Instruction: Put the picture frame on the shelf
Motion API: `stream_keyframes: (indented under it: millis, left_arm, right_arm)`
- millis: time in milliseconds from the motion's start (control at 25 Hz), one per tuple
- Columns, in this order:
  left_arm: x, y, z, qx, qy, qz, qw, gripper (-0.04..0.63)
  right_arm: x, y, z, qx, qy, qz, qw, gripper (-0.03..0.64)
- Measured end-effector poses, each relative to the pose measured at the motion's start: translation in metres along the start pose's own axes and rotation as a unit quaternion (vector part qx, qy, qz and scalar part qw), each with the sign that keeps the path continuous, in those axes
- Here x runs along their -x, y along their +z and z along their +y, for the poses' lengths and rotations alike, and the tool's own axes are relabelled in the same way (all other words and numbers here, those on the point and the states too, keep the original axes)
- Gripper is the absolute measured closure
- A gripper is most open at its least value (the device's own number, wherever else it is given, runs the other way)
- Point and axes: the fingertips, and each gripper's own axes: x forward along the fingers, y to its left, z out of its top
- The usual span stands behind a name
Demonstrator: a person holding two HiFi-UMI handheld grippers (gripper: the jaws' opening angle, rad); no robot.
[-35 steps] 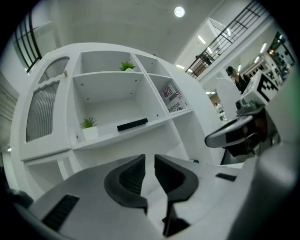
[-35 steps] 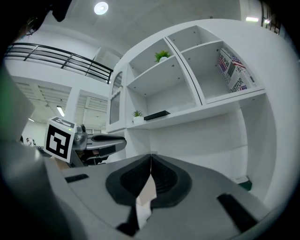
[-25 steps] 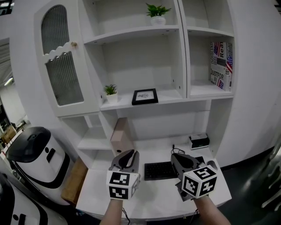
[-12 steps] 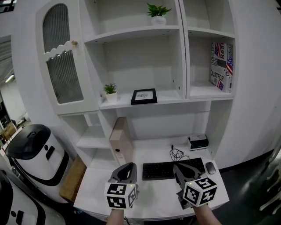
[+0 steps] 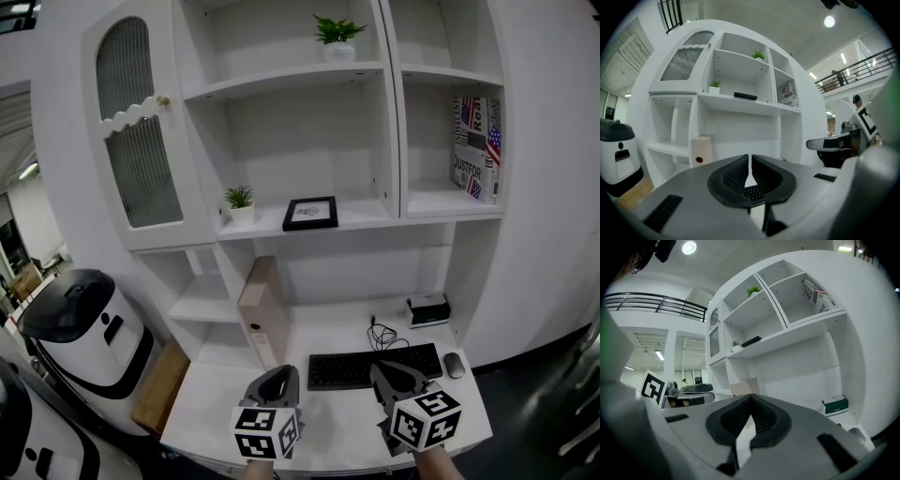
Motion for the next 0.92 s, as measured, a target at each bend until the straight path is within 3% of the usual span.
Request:
stream_keyframes:
  millis: [920]
  left_arm:
    - [-0.008, -0.008, 0.005, 0.001, 0.006, 0.009, 0.9999, 0.568]
  right_arm:
    - [-0.014, -0.012, -0.005, 0.005, -0.003, 0.010, 1.000, 0.617]
